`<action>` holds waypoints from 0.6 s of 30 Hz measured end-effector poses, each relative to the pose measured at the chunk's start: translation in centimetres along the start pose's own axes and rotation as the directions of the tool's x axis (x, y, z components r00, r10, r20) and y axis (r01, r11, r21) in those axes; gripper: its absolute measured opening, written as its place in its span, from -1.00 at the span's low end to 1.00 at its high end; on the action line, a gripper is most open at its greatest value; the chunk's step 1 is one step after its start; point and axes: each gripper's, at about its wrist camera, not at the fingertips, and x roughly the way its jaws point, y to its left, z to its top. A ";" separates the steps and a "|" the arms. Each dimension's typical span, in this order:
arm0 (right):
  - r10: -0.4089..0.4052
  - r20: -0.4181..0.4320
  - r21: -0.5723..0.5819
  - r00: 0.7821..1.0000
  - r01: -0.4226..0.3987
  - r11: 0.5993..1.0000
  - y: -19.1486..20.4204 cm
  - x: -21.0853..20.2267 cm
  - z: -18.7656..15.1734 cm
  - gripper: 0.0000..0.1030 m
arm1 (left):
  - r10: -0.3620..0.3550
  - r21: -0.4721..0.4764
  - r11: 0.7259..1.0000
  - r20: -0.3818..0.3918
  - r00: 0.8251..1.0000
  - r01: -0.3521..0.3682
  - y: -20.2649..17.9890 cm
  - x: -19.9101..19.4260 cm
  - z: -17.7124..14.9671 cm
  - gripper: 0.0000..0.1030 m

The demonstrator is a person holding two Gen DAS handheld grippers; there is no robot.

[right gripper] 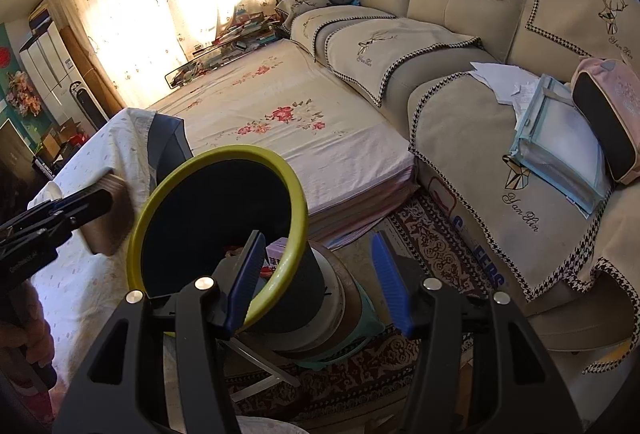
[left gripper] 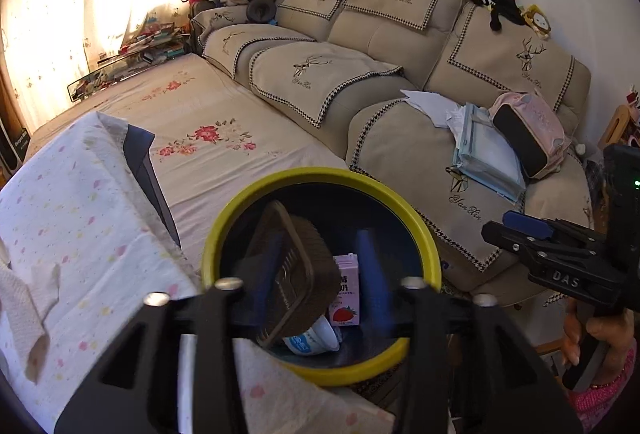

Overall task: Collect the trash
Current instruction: 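Carry the brown tray over the bin and open the left tool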

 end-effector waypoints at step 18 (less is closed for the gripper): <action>0.022 -0.049 -0.041 0.999 -0.024 0.999 2.4 2.0 -0.3 0.11 | 0.061 -0.082 0.995 0.096 0.994 -0.053 4.9 -6.8 -3.0 0.24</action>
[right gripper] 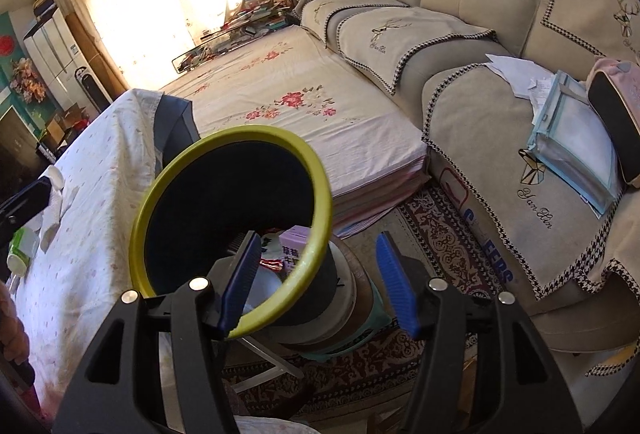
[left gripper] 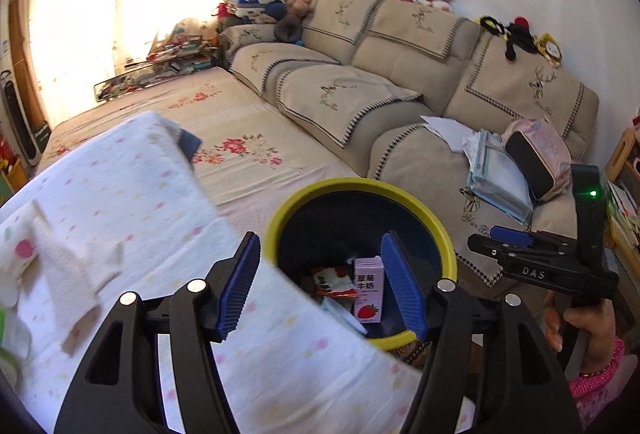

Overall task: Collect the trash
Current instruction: 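Carry the brown tray over the bin and open the left tool, then move the right tool to the white tissue and grasp it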

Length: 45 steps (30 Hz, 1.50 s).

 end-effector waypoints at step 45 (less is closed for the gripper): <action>0.148 -0.192 -0.582 0.970 -0.234 0.779 40.5 11.2 0.2 0.26 | 0.494 -0.339 0.836 0.127 0.860 -0.430 22.9 -18.8 -15.5 0.80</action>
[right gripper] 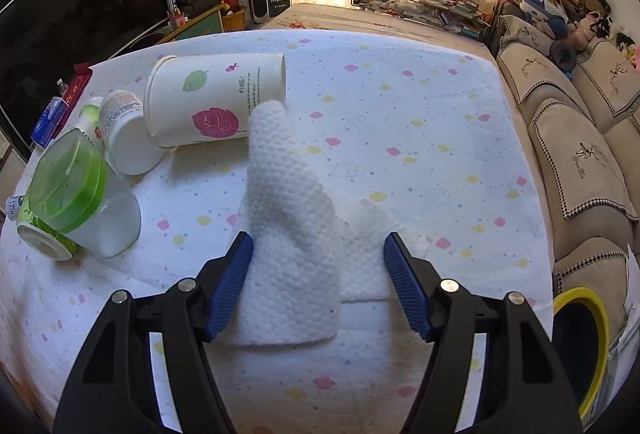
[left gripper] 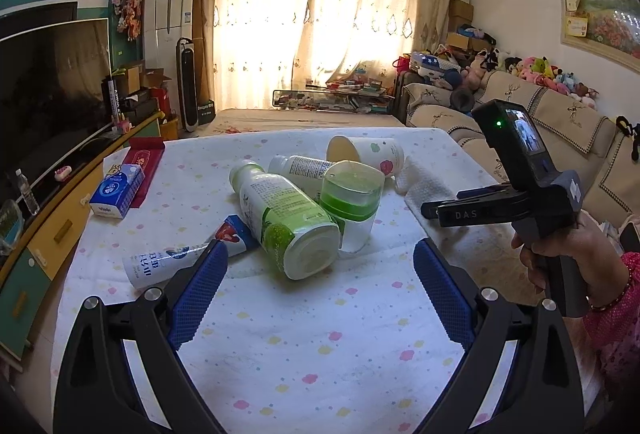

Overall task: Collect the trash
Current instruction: 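Move the right tool to the white tissue and grasp it, then carry the white tissue over the bin and open the right tool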

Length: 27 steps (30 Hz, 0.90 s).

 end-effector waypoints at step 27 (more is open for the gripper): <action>0.219 0.201 0.112 0.955 -0.244 0.963 -3.5 -11.5 -2.3 -0.79 | 0.052 0.041 0.998 -0.020 0.998 -0.052 -0.6 0.8 -0.6 0.80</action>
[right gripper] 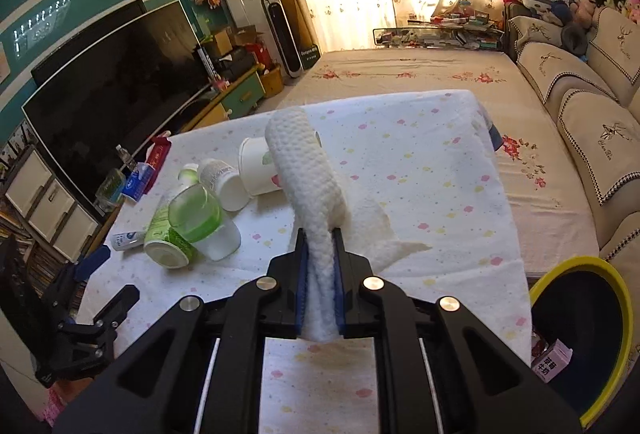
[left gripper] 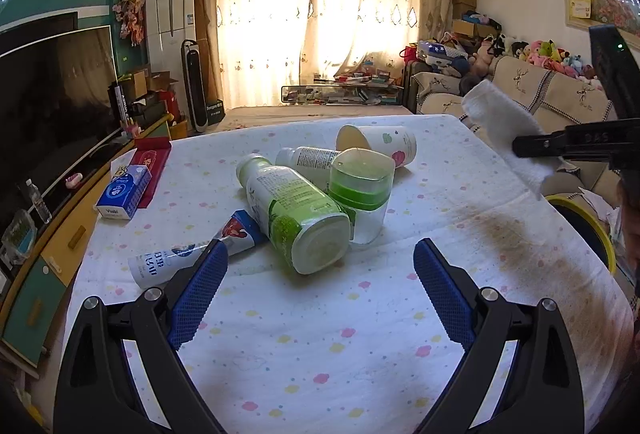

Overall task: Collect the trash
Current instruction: 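Carry the white tissue over the bin and open the right tool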

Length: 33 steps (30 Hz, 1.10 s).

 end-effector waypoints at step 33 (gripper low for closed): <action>-0.471 -0.102 0.342 0.876 0.475 0.811 -19.7 -6.9 -11.9 -0.34 | 0.019 0.046 0.999 -0.002 1.000 -0.019 -1.0 0.3 -0.3 0.80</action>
